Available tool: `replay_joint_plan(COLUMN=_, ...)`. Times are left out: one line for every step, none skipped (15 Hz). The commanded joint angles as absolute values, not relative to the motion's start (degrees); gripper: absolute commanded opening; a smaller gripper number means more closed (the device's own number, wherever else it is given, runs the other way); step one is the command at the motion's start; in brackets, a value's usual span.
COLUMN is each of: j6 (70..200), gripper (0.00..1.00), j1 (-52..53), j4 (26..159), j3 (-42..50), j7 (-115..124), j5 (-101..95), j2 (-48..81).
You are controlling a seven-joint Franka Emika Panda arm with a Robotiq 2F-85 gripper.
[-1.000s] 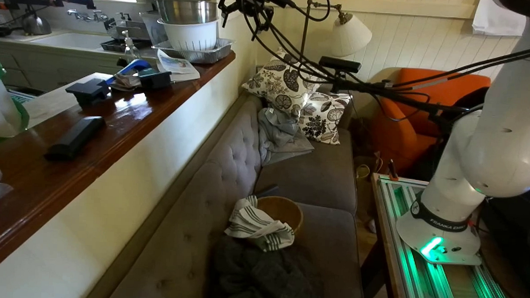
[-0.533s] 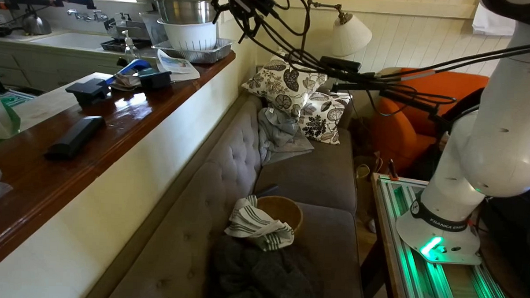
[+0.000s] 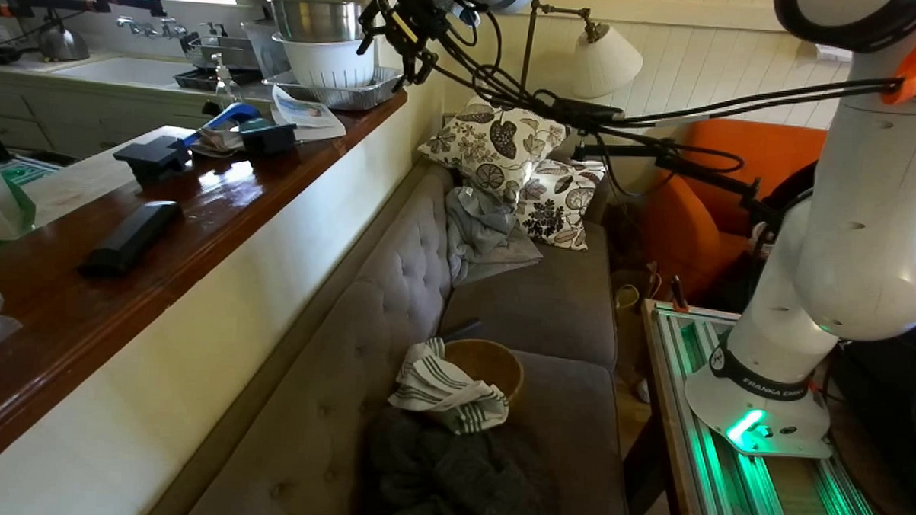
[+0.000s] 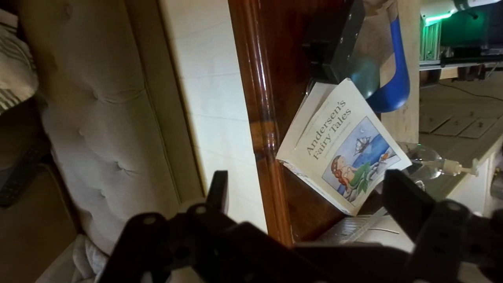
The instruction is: Put the book on the seat of the chair
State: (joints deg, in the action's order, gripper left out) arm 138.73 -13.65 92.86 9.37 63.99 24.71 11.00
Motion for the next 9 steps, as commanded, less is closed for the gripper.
replay_joint_plan(j6=137.1, gripper=1.00, j1=-13.4, j4=91.7, j3=10.4, j7=64.5, j5=24.2, j2=11.7)
replay_joint_plan(j6=136.1, gripper=1.00, j1=-13.5, j4=90.9, j3=10.9, j7=65.2, j5=23.6, j2=12.1)
replay_joint_plan(j6=135.8, gripper=1.00, j1=-13.6, j4=90.5, j3=11.1, j7=65.4, j5=23.4, j2=12.4)
replay_joint_plan(j6=135.7, gripper=1.00, j1=-13.6, j4=90.2, j3=11.1, j7=65.5, j5=23.4, j2=12.6)
replay_joint_plan(j6=137.7, gripper=1.00, j1=-14.1, j4=90.8, j3=10.2, j7=63.2, j5=26.8, j2=13.0)
replay_joint_plan(j6=140.0, gripper=1.00, j1=-14.4, j4=90.9, j3=9.9, j7=61.7, j5=29.1, j2=13.7)
replay_joint_plan(j6=141.0, gripper=1.00, j1=-14.7, j4=90.6, j3=9.7, j7=60.7, j5=31.0, j2=14.5)
replay_joint_plan(j6=141.8, gripper=1.00, j1=-15.2, j4=90.3, j3=9.5, j7=58.9, j5=32.9, j2=15.4)
replay_joint_plan(j6=141.5, gripper=1.00, j1=-15.7, j4=89.7, j3=9.1, j7=57.0, j5=34.8, j2=16.2)
